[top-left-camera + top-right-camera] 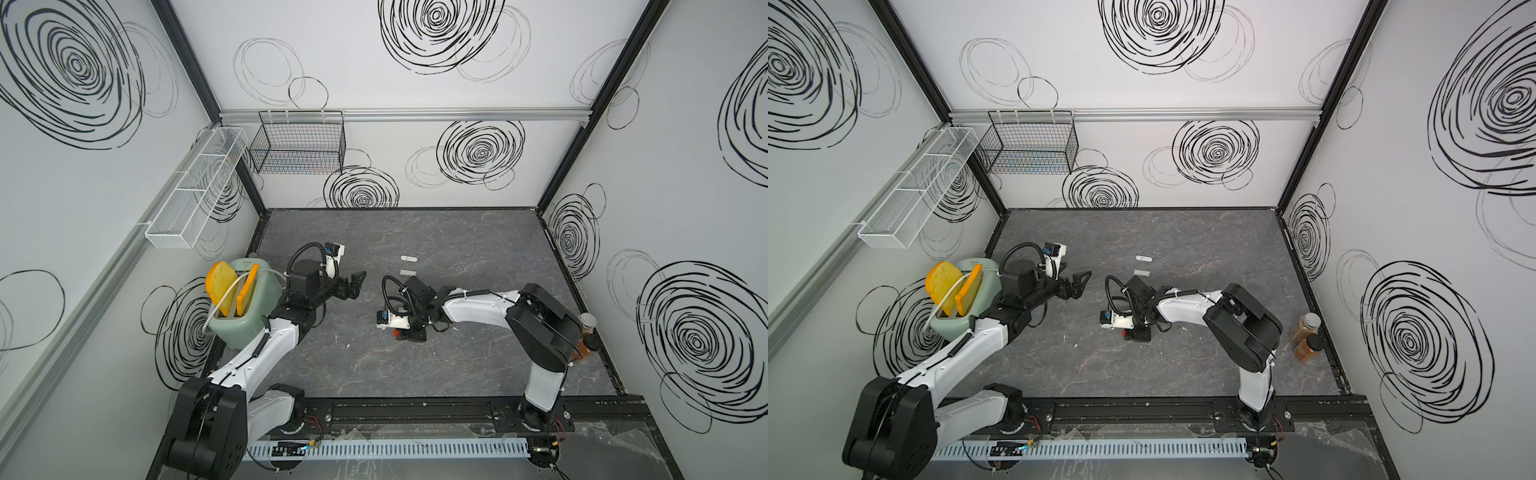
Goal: Close the usb drive cover
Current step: Pick up the cover from the center of the board.
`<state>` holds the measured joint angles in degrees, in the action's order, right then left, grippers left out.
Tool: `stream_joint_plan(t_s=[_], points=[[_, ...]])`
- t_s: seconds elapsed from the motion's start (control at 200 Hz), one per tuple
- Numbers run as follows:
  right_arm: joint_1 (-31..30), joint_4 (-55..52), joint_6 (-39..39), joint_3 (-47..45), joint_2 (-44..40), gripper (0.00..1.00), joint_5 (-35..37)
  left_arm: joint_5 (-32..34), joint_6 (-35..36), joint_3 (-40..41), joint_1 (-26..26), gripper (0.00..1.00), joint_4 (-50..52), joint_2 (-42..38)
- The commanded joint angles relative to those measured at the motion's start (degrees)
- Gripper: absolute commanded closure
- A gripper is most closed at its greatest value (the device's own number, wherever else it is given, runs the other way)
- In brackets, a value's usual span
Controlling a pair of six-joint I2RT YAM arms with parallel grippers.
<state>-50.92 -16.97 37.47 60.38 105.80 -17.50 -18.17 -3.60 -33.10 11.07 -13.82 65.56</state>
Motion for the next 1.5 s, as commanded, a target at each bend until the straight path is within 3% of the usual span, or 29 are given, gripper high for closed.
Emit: stream_joint_plan(t_s=[0.0,0.73,1.121,1.496], points=[[-0.4,-2.7,-0.4,-0.6,0.2,0.70,2.8,-0.4,1.0,0.3,-0.7,0.02,-2.4,-0.8],[-2.5,-9.0,-2.7,4.2,4.1,0.77,7.2,-0.3,1.1,0.5,-0.9,0.02,-2.4,-1.1],[-1.7,-7.1,-2.6,4.1,0.7,0.86,7.2,-0.8,0.5,0.4,-1.0,0.02,-2.5,-0.9],[3.7,3.6,-7.0,-2.0,-10.6,0.85,4.2,-11.8,-7.4,0.2,0.9,0.00,-4.4,1.3]])
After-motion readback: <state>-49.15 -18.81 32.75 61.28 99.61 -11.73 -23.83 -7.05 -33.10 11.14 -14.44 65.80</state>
